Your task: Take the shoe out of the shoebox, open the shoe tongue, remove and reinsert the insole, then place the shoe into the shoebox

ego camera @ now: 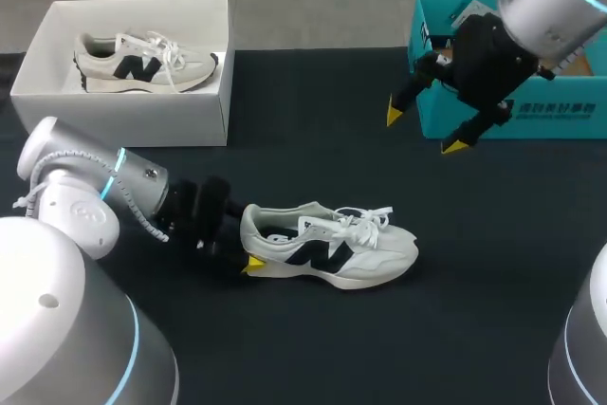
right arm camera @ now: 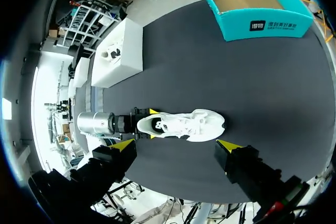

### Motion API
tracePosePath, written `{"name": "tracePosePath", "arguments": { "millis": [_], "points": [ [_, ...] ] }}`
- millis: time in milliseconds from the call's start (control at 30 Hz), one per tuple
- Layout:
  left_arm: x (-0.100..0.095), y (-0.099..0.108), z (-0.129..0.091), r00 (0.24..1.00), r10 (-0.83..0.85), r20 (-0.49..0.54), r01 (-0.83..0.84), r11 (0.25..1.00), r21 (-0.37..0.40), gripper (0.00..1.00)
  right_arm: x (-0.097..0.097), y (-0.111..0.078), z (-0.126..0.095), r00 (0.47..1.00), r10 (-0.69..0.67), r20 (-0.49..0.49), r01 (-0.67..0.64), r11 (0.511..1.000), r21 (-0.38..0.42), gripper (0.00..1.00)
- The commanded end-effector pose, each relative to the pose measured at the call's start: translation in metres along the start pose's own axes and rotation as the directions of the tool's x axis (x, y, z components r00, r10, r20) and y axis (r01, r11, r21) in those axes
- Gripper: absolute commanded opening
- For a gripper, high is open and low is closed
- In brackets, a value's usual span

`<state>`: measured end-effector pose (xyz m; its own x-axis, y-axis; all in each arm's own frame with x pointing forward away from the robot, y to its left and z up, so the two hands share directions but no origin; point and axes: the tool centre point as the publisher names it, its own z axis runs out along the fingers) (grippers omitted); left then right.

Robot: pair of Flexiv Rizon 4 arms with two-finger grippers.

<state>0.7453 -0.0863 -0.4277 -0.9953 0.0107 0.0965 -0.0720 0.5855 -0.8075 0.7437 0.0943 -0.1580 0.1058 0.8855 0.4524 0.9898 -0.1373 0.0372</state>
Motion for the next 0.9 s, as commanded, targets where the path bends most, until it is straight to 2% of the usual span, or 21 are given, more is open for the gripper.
{"name": "tracePosePath", "arguments": {
  "millis": [33, 200, 367, 533, 667, 800, 900],
  "points": [
    [0.001, 0.001, 0.001, 1.0, 0.0, -0.001, 0.0, 1.0, -0.002, 0.0, 0.04, 0.021, 0.028, 0.948, -0.072, 0.311, 0.073, 0.997, 0.006, 1.0],
    [0.001, 0.001, 0.001, 1.0, 0.0, -0.001, 0.0, 1.0, -0.002, 0.0, 0.05, 0.022, 0.045, 0.929, -0.11, 0.354, 0.11, 0.994, 0.019, 1.0],
    [0.001, 0.001, 0.001, 1.0, 0.0, -0.001, 0.0, 1.0, -0.002, 0.0, 0.052, 0.019, 0.055, 0.928, -0.114, 0.355, 0.108, 0.993, 0.035, 1.0],
    [0.001, 0.001, 0.001, 1.0, 0.0, -0.001, 0.0, 1.0, -0.002, 0.0, 0.056, 0.008, 0.064, 0.94, -0.107, 0.325, 0.094, 0.994, 0.057, 1.0],
    [0.001, 0.001, 0.001, 1.0, 0.0, -0.001, 0.0, 1.0, -0.002, 0.0, 0.058, -0.005, 0.081, 0.949, -0.092, 0.302, 0.073, 0.995, 0.074, 1.0],
    [0.001, 0.001, 0.001, 1.0, 0.0, -0.001, 0.0, 1.0, -0.002, 0.0, 0.059, -0.018, 0.097, 0.957, -0.073, 0.282, 0.055, 0.996, 0.071, 1.0],
    [0.001, 0.001, 0.001, 1.0, 0.0, -0.001, 0.0, 1.0, -0.002, 0.0, 0.061, -0.029, 0.102, 0.953, -0.042, 0.299, 0.033, 0.999, 0.035, 1.0]
  ]
}}
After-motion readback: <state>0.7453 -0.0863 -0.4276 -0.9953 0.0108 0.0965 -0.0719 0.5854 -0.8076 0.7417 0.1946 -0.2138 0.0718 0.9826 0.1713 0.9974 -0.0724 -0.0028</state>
